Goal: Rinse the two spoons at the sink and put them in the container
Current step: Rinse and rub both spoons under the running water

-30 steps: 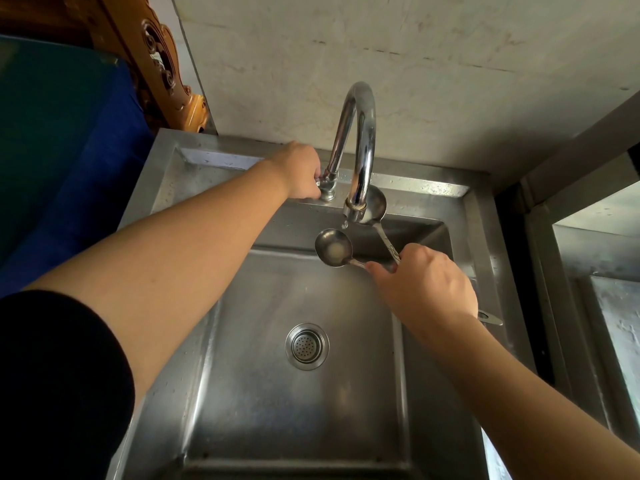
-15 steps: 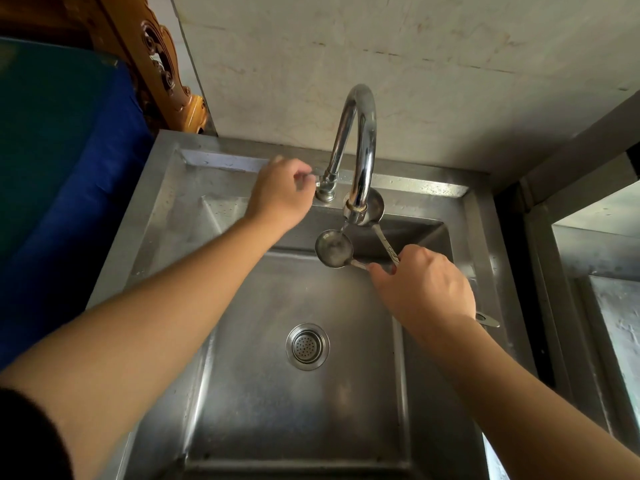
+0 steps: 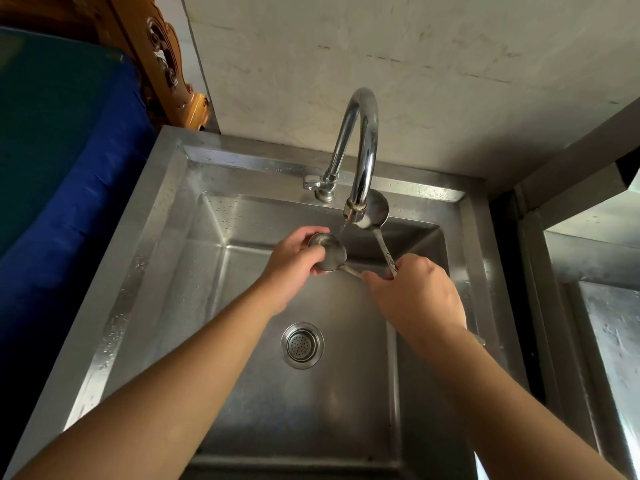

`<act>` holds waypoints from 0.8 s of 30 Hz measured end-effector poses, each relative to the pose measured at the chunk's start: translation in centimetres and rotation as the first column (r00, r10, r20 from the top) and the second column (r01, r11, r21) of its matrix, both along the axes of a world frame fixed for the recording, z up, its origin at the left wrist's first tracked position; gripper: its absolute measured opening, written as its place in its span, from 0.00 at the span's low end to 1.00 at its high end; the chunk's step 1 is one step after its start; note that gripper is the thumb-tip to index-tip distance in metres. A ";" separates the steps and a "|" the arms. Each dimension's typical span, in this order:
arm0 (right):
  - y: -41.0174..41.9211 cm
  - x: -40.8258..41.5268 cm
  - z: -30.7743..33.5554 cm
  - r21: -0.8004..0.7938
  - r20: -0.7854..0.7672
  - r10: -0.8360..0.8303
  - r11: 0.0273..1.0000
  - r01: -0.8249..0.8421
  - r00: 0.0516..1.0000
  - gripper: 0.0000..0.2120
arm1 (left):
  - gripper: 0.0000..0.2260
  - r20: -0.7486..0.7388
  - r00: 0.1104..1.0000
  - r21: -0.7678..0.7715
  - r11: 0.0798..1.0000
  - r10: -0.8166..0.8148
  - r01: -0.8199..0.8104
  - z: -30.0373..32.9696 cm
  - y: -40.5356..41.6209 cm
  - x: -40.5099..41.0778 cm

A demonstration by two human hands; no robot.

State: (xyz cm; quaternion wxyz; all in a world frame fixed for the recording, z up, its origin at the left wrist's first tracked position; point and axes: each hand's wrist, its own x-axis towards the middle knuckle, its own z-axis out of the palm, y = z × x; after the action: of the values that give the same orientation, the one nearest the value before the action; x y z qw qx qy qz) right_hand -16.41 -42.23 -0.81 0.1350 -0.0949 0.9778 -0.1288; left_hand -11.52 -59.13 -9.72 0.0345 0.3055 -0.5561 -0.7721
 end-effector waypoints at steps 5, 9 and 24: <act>0.0 0.1 0.4 -0.056 0.045 -0.042 0.997 0.044 0.998 0.17 | 0.29 0.045 0.998 -0.133 0.990 -0.044 0.050 0.2 0.4 -0.2; 0.3 0.0 0.6 -0.068 0.070 -0.063 0.995 0.067 0.996 0.17 | 0.26 0.073 0.997 -0.151 0.988 -0.004 0.015 0.6 0.5 -0.8; 0.9 -0.3 1.3 -0.140 0.135 -0.099 0.983 0.118 0.986 0.17 | 0.13 0.016 1.000 -0.096 0.995 0.026 -0.024 0.9 0.4 -1.0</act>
State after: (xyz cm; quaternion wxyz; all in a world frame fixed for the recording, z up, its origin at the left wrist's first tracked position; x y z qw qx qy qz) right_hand -16.69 -41.30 0.52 0.1826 -0.0430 0.9587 -0.2138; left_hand -12.52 -58.72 -8.86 0.0541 0.3171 -0.5889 -0.7414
